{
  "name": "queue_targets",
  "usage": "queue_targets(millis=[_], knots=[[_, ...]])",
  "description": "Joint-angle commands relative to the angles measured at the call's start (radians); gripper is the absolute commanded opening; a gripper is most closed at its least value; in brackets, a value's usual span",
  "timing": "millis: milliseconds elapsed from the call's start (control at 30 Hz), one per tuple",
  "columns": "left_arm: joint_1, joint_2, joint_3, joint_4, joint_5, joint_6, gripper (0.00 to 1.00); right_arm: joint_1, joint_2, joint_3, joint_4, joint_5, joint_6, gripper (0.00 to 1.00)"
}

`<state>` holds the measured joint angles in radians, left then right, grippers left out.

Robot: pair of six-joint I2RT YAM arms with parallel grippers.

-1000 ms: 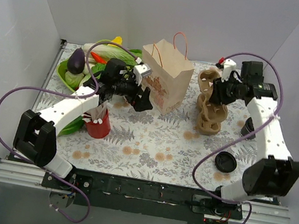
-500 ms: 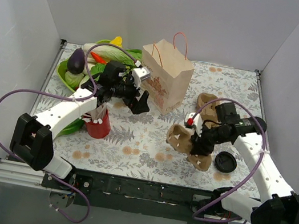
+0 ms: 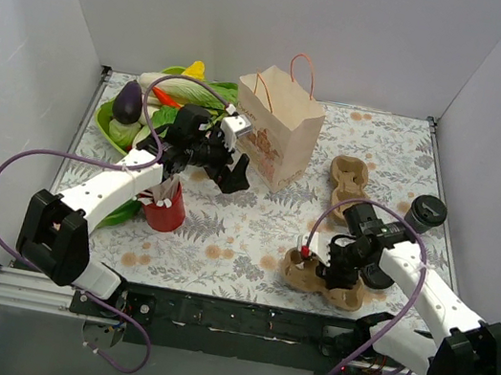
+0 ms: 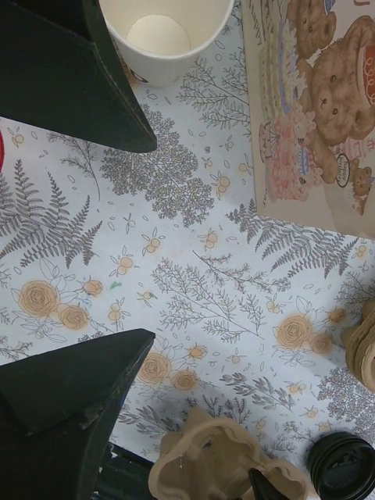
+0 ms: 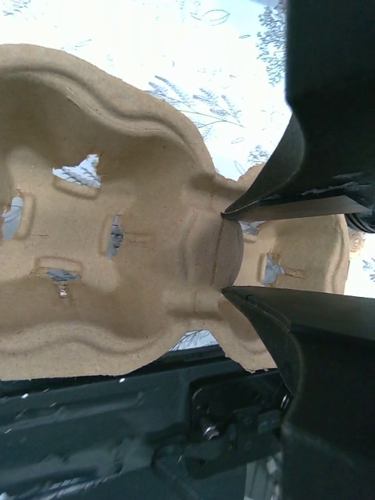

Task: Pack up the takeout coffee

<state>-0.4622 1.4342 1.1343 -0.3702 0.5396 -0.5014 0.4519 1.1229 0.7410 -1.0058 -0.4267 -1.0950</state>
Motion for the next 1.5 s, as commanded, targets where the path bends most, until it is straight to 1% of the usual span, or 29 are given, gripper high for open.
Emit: queue_targets(millis=[0,167,200,367,433,467,567,633,667,733,767,867,900,933,967,1000,1033,1100,1167,1200,1233,1333,1367,1433,1467], knots=[[-0.007,-0.049,-0.016,0.011,0.010,0.004,0.98,-0.018,-0.092,-0.060,0.027,0.120,-0.089,0.01],[-0.006,-0.044,-0.022,0.019,0.025,-0.003,0.98,-0.093,-0.135,-0.087,0.012,0.155,-0.132,0.01],[-0.006,-0.043,-0.025,0.020,0.028,-0.003,0.98,-0.138,-0.129,-0.088,0.006,0.157,-0.144,0.01],[-0.006,-0.046,-0.039,0.033,0.042,-0.008,0.98,-0.315,-0.112,-0.069,-0.036,0.175,-0.307,0.01],[-0.006,-0.041,-0.041,0.033,0.046,-0.012,0.98,-0.358,-0.114,-0.065,-0.022,0.190,-0.383,0.01],[-0.007,-0.040,-0.042,0.037,0.049,-0.012,0.98,-0.387,-0.114,-0.061,-0.045,0.195,-0.419,0.01],[-0.006,-0.040,-0.048,0.046,0.060,-0.019,0.98,-0.390,-0.101,-0.042,-0.106,0.169,-0.508,0.01],[-0.007,-0.043,-0.051,0.048,0.066,-0.020,0.98,-0.389,-0.117,-0.049,-0.163,0.146,-0.554,0.01],[-0.007,-0.044,-0.053,0.045,0.066,-0.020,0.98,-0.387,-0.130,-0.058,-0.177,0.143,-0.604,0.01],[-0.007,-0.049,-0.053,0.040,0.063,-0.016,0.98,-0.387,-0.178,-0.109,-0.215,0.169,-0.670,0.01],[-0.007,-0.054,-0.051,0.034,0.060,-0.011,0.98,-0.387,-0.196,-0.133,-0.220,0.210,-0.695,0.01],[-0.006,-0.061,-0.051,0.022,0.060,0.004,0.98,-0.389,-0.277,-0.193,-0.220,0.259,-0.769,0.01],[-0.006,-0.063,-0.053,0.025,0.062,0.004,0.98,-0.387,-0.307,-0.198,-0.218,0.259,-0.784,0.04],[-0.006,-0.063,-0.051,0.022,0.062,0.003,0.98,-0.389,-0.316,-0.198,-0.223,0.253,-0.787,0.11],[-0.006,-0.061,-0.048,0.022,0.071,-0.002,0.98,-0.389,-0.322,-0.189,-0.224,0.235,-0.787,0.19],[-0.006,-0.060,-0.045,0.022,0.074,-0.003,0.98,-0.387,-0.324,-0.181,-0.224,0.229,-0.784,0.44],[-0.007,-0.058,-0.036,0.024,0.079,-0.003,0.98,-0.389,-0.319,-0.172,-0.218,0.218,-0.757,0.53],[-0.006,-0.052,-0.024,0.019,0.082,-0.003,0.98,-0.389,-0.283,-0.117,-0.217,0.191,-0.714,0.66],[-0.006,-0.047,0.007,0.013,0.085,-0.002,0.98,-0.387,-0.247,-0.054,-0.261,0.142,-0.672,0.68],[-0.006,-0.044,0.018,0.013,0.088,-0.005,0.98,-0.389,-0.209,0.022,-0.276,0.116,-0.652,0.73],[-0.007,-0.041,0.031,0.013,0.089,-0.008,0.98,-0.389,-0.192,0.067,-0.292,0.091,-0.637,0.74],[-0.006,-0.028,0.103,0.028,0.068,-0.037,0.98,-0.386,-0.132,0.230,-0.292,-0.042,-0.539,0.84],[-0.004,-0.023,0.139,0.048,0.050,-0.049,0.98,-0.377,-0.095,0.268,-0.260,-0.123,-0.466,0.86],[-0.001,-0.009,0.185,0.071,-0.031,-0.093,0.98,-0.343,-0.051,0.386,-0.180,-0.194,-0.329,0.88],[-0.001,-0.006,0.227,0.088,-0.083,-0.118,0.98,-0.285,-0.001,0.427,-0.133,-0.236,-0.158,0.88]])
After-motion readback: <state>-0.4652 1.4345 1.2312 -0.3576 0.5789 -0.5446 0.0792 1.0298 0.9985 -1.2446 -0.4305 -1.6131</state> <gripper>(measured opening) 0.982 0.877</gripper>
